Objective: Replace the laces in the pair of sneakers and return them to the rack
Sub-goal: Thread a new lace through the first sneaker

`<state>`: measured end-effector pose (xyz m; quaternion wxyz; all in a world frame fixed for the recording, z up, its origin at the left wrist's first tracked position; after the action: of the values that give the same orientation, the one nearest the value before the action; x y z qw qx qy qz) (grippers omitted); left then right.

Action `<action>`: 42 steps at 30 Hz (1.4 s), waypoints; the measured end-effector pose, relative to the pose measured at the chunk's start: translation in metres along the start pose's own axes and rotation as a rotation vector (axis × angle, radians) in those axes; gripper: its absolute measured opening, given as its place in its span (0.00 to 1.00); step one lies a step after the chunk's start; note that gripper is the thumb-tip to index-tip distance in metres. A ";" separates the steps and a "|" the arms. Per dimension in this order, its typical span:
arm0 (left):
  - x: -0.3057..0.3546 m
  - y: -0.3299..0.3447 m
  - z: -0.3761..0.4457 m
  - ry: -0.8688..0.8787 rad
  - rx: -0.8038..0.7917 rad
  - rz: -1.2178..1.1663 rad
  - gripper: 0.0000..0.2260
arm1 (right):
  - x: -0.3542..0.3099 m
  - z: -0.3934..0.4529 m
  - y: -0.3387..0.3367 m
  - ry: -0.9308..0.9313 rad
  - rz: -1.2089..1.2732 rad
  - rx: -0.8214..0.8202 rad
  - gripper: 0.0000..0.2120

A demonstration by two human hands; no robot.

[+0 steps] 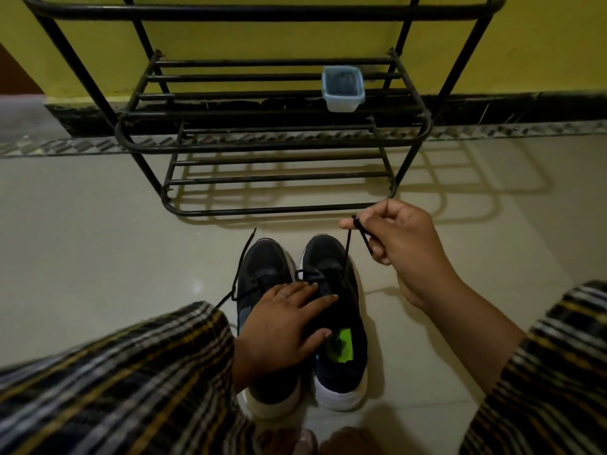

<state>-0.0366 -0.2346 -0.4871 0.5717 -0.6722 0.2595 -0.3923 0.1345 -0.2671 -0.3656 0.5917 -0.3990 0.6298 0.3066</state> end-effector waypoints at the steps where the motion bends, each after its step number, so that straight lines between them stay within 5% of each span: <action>1: 0.000 0.000 0.000 -0.001 0.007 0.005 0.24 | -0.004 -0.002 0.001 -0.027 0.014 0.000 0.07; 14: 0.002 0.001 0.000 -0.029 -0.070 -0.044 0.27 | -0.053 -0.011 -0.004 -0.378 0.235 0.004 0.07; 21: 0.006 -0.006 0.006 -0.125 -0.131 -0.048 0.30 | -0.051 -0.014 -0.003 -0.438 0.118 -0.086 0.05; 26: 0.012 -0.011 0.023 -0.332 -0.091 -0.154 0.30 | -0.030 -0.005 -0.008 -0.318 -0.249 -0.012 0.08; 32: 0.014 -0.017 0.027 -0.440 -0.083 -0.479 0.14 | -0.002 0.000 -0.004 -0.201 -0.765 -0.154 0.08; 42: 0.007 -0.012 0.024 -0.612 -0.147 -0.950 0.18 | 0.058 0.012 -0.004 0.200 -0.423 -0.177 0.07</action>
<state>-0.0138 -0.2242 -0.4750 0.3332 -0.8362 -0.2221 -0.3747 0.1456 -0.2667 -0.4237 0.5404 -0.6005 0.5583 0.1888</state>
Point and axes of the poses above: each hand's wrist, its own z-axis towards the middle knuckle, its own y-axis out of the palm, x = y × z, the point moved 2 cm from there along z, towards the middle knuckle, and after that the axes turned 4 degrees about -y, right-handed, at the moved point
